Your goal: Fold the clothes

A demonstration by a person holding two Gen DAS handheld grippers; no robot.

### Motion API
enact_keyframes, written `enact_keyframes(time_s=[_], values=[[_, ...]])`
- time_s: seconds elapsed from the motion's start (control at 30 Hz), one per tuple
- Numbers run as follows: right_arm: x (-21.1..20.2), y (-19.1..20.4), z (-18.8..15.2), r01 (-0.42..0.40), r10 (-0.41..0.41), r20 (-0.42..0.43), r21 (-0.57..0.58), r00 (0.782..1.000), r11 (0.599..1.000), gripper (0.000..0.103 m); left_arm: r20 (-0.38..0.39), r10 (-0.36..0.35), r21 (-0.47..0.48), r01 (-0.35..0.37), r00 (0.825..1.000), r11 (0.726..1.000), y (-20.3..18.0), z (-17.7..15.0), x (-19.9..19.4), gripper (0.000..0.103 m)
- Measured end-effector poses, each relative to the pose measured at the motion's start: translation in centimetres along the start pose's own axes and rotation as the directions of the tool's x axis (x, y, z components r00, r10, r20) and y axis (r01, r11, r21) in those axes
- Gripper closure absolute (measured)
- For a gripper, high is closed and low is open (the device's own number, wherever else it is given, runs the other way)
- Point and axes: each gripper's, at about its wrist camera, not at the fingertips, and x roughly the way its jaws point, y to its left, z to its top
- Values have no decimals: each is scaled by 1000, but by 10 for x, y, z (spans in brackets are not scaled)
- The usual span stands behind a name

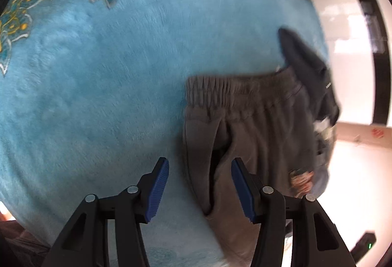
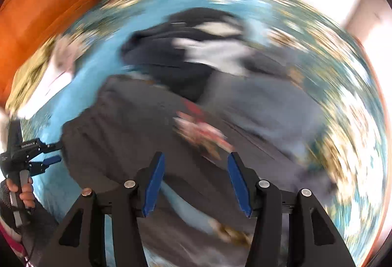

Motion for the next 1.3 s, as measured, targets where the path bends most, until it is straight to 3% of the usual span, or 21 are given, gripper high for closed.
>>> enact_keyframes(time_s=[0.07,0.13,0.2,0.3,0.37,0.47,0.63,0.77,1.0,1.13,1.3], values=[[-13,-37,-30,14,-15,3,112,1000,994,36,-24,45,15,-45,999,999,-8,-5,8,48],[-24,-72,-61,27,-29,3,223,1000,974,35,-36,62,-9,-62,997,998,-14,-11,15,48],[-36,-108,-92,39,-42,2,332,999,943,35,-42,65,-62,-67,997,996,-17,-18,21,49],[-47,-155,-142,40,-40,-12,480,999,876,34,-49,74,-138,-81,996,987,-23,-28,29,60],[-49,-175,-171,40,-34,-20,544,999,838,33,-21,113,-165,-114,993,980,-34,-38,32,66],[-46,-194,-209,53,-37,-40,604,999,795,9,58,170,-108,-163,984,981,-61,-54,33,72],[-38,-215,-244,61,-37,-51,655,998,753,9,182,194,-7,-196,964,981,-99,-80,36,77],[-22,-220,-223,66,-48,-45,604,998,795,9,207,186,10,-192,960,981,-99,-83,36,83],[39,-176,-110,171,-158,-67,295,985,940,9,157,101,-27,-98,982,995,-76,-76,38,83],[75,-149,-63,270,-261,-80,147,962,951,9,128,49,-53,-42,991,998,-51,-75,31,82],[107,-136,-47,364,-359,-117,30,926,931,9,109,11,-44,-6,994,999,-27,-67,21,82]])
